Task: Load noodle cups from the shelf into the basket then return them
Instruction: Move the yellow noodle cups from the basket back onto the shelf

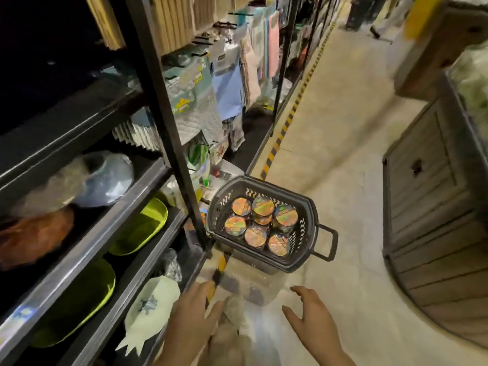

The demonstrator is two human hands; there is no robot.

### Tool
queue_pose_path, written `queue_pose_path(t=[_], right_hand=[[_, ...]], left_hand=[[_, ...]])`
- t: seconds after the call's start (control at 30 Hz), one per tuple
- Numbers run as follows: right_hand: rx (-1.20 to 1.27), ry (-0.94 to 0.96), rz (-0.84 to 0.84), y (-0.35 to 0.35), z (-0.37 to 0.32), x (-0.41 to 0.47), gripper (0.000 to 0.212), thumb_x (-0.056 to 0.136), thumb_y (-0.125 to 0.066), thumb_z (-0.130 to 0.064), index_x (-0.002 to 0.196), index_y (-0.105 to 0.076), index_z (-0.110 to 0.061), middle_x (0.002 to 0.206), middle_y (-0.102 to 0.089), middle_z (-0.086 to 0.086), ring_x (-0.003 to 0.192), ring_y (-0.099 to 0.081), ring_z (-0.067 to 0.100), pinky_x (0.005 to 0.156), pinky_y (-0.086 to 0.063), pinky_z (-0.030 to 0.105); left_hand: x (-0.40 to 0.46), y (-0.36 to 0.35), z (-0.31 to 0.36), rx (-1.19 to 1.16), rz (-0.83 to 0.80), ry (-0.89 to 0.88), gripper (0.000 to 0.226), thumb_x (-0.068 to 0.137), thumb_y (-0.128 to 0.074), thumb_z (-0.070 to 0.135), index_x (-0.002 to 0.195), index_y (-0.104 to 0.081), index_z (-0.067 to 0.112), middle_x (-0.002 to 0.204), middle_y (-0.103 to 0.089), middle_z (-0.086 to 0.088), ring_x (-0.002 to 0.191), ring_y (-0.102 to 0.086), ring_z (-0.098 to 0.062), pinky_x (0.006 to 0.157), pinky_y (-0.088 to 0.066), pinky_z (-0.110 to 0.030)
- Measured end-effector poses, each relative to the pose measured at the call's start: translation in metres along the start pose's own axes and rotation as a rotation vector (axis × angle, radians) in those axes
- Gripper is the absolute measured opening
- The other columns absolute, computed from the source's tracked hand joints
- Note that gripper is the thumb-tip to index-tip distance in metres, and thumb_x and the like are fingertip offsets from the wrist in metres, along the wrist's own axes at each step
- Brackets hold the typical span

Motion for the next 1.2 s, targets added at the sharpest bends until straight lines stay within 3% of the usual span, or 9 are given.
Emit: queue_pose_path(t=[0.3,0.53,0.63,0.77,0.93,1.0,1.07,1.13,1.2], right_hand=[[0.001,-0.19,-0.006,0.04,-0.001,0.201,0.042,0.091,-0.056,-0.032,0.129,-0.047,-0.017,0.126,-0.052,0.004,0.118,-0.051,0.021,0.089,-0.041,0.029],[0.02,-0.296,-0.066,0.021,0.056,0.336,0.05,0.09,-0.059,-0.033,0.133,-0.045,-0.013,0.129,-0.05,0.011,0.117,-0.052,0.029,0.092,-0.043,0.035],[0.042,-0.334,-0.07,-0.002,0.089,0.392,0.053,0.087,-0.063,-0.033,0.132,-0.048,-0.008,0.128,-0.049,0.014,0.118,-0.05,0.033,0.094,-0.041,0.037],[0.037,-0.35,-0.074,-0.045,0.137,0.463,0.065,0.085,-0.065,-0.036,0.139,-0.039,-0.009,0.143,-0.035,0.019,0.131,-0.037,0.034,0.104,-0.034,0.037],[-0.02,-0.288,-0.007,-0.099,0.177,0.521,0.095,0.073,-0.073,-0.05,0.148,-0.025,-0.018,0.154,-0.013,0.02,0.142,-0.019,0.034,0.111,-0.028,0.04],[0.022,-0.271,0.035,-0.115,0.188,0.536,0.101,0.064,-0.08,-0.05,0.145,-0.031,-0.016,0.154,-0.017,0.022,0.14,-0.022,0.037,0.111,-0.027,0.042],[-0.022,-0.222,0.061,-0.128,0.196,0.548,0.109,0.052,-0.087,-0.049,0.14,-0.038,-0.008,0.147,-0.025,0.031,0.131,-0.037,0.046,0.102,-0.038,0.049],[-0.139,-0.17,0.014,-0.138,0.198,0.555,0.116,0.043,-0.088,-0.054,0.136,-0.039,-0.004,0.142,-0.027,0.039,0.118,-0.046,0.054,0.088,-0.047,0.054],[-0.151,-0.159,0.039,-0.142,0.198,0.561,0.115,0.045,-0.087,-0.054,0.136,-0.035,-0.006,0.143,-0.025,0.039,0.118,-0.046,0.054,0.088,-0.048,0.054]], left_hand=[[0.245,-0.016,0.054,0.114,-0.215,-0.129,0.048,0.095,-0.042,0.042,0.14,-0.034,0.025,0.141,-0.038,0.007,0.128,-0.04,-0.012,0.1,-0.034,-0.026],[0.376,-0.106,0.056,-0.039,-0.419,0.085,0.051,0.095,-0.048,0.032,0.142,-0.031,0.02,0.145,-0.034,-0.001,0.13,-0.039,-0.019,0.1,-0.036,-0.029],[0.427,-0.152,0.048,-0.07,-0.42,0.132,0.05,0.093,-0.052,0.028,0.138,-0.036,0.015,0.137,-0.04,-0.005,0.124,-0.044,-0.022,0.095,-0.039,-0.028],[0.492,-0.215,0.037,-0.078,-0.405,0.204,0.052,0.092,-0.055,0.024,0.138,-0.035,0.012,0.143,-0.03,-0.01,0.126,-0.039,-0.025,0.09,-0.033,-0.02],[0.55,-0.283,0.007,0.096,-0.306,0.127,0.086,0.083,-0.064,0.043,0.148,-0.012,0.022,0.155,0.012,-0.009,0.144,-0.001,-0.027,0.113,-0.018,-0.035],[0.564,-0.304,-0.005,0.141,-0.311,0.081,0.097,0.077,-0.069,0.047,0.149,-0.007,0.026,0.153,0.021,-0.008,0.143,0.006,-0.029,0.113,-0.017,-0.044],[0.574,-0.32,-0.014,0.15,-0.316,0.054,0.106,0.072,-0.073,0.049,0.145,0.003,0.037,0.151,0.024,-0.007,0.143,0.008,-0.029,0.112,-0.016,-0.051],[0.583,-0.329,-0.018,0.147,-0.275,0.015,0.112,0.068,-0.076,0.049,0.139,0.01,0.046,0.153,0.018,-0.012,0.143,0.001,-0.032,0.111,-0.015,-0.053],[0.59,-0.334,-0.02,0.14,-0.188,-0.032,0.115,0.061,-0.08,0.05,0.144,-0.002,0.042,0.154,0.004,-0.02,0.14,-0.01,-0.04,0.108,-0.022,-0.054]])
Point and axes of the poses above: each hand's wrist, its own x-axis towards the middle knuckle, its own y-axis out of the back of the hand, z = x × y, the point moved 4 cm from there along x, towards the middle knuckle
